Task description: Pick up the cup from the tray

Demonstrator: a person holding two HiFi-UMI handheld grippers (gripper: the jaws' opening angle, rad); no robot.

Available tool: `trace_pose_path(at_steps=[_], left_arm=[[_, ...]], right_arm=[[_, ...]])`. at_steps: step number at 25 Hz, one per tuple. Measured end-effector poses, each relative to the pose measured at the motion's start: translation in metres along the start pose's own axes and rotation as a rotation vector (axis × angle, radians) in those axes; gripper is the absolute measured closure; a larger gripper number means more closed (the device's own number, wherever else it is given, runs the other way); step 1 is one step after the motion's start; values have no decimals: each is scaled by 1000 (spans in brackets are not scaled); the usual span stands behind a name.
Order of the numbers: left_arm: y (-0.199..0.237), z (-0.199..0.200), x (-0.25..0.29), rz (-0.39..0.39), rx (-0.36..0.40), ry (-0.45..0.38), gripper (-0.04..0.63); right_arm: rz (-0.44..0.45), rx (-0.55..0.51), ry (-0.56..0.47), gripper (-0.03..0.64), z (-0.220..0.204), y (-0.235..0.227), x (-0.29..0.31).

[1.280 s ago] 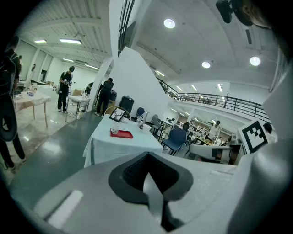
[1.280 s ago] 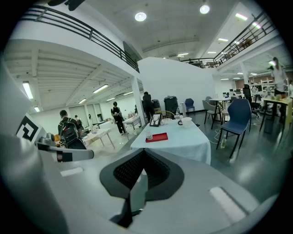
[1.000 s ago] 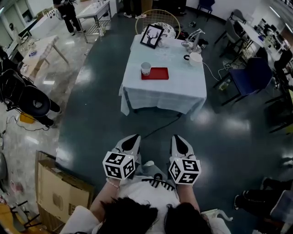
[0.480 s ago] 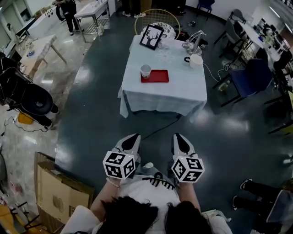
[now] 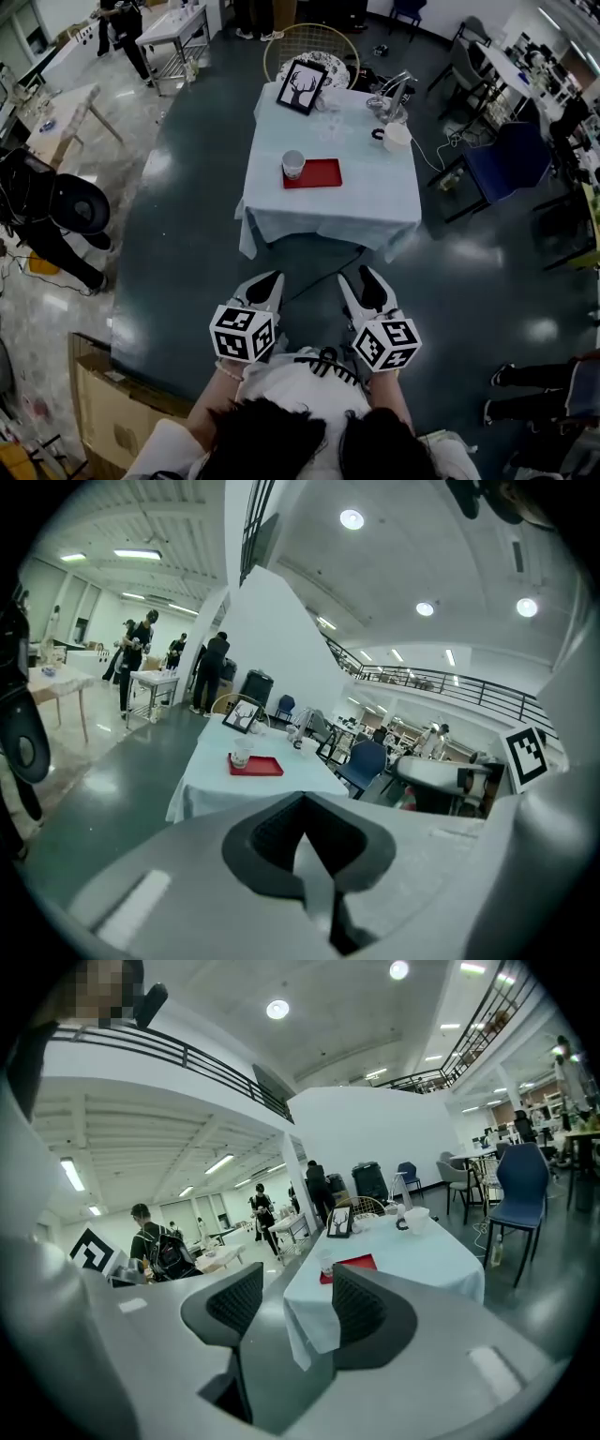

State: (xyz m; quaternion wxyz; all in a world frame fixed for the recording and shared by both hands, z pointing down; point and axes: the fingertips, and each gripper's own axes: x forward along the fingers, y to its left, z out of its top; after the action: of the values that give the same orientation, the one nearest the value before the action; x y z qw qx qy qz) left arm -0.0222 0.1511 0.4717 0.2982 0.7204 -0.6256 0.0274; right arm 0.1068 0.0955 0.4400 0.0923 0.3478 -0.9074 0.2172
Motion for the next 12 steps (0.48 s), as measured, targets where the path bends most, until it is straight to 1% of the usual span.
trace_pose_path(at_steps=[2,5,8,10,12], left_arm=[[9,10,8,-16,0,2,595],[29,27,17,2,20,3,595],[52,40,22,29,36,16,595],[65,45,24,26,38,23,595],[75,50,27,15,40,27,595]], right_arm=[[-7,-6,0,342,4,0,14],[-5,-25,4,257,11,4,34],[1,-38,13,217,14,11,56],[-8,-53,11,192,16,17,69],[-19,-67,5,183,19,20,81]])
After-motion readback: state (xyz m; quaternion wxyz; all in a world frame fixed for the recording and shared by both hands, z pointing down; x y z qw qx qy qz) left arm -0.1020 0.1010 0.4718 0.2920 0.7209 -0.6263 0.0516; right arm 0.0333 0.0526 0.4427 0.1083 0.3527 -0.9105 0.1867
